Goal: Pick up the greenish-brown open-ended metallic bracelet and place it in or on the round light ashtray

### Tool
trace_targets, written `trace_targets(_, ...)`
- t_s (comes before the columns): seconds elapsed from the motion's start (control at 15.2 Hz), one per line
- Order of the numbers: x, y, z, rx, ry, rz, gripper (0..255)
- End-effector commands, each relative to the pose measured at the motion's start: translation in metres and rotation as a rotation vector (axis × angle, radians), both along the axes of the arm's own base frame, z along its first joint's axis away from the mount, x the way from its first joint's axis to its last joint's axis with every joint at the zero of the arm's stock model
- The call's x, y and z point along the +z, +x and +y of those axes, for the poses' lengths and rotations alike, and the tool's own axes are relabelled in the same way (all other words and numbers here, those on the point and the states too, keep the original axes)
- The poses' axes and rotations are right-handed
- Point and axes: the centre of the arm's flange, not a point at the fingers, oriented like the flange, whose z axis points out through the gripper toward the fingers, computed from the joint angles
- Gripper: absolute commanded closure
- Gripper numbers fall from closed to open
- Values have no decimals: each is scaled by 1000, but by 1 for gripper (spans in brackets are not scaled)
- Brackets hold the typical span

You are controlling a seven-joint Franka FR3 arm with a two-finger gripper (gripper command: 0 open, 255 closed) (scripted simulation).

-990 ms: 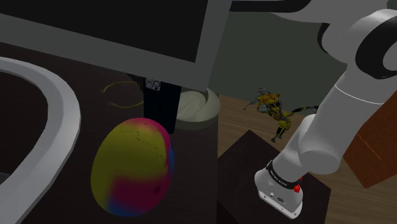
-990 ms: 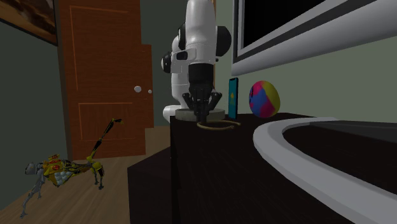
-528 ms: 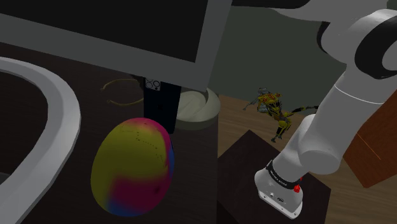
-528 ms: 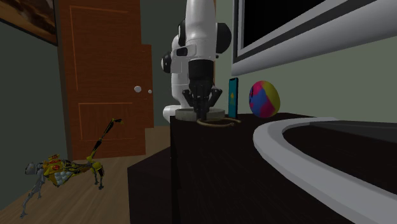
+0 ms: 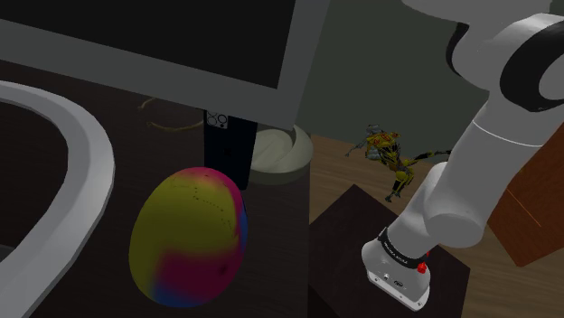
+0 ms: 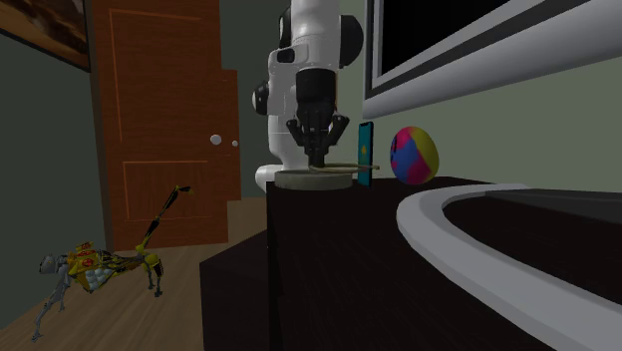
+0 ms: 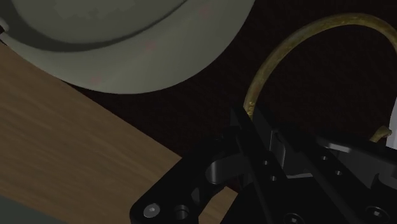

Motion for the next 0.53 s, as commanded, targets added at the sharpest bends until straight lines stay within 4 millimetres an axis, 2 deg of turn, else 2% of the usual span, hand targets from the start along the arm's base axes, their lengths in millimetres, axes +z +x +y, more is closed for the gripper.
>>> trace_targets(0.0,11,0,-1,0,0,0,255)
trace_targets(0.46,47,0,-1,0,0,0,255)
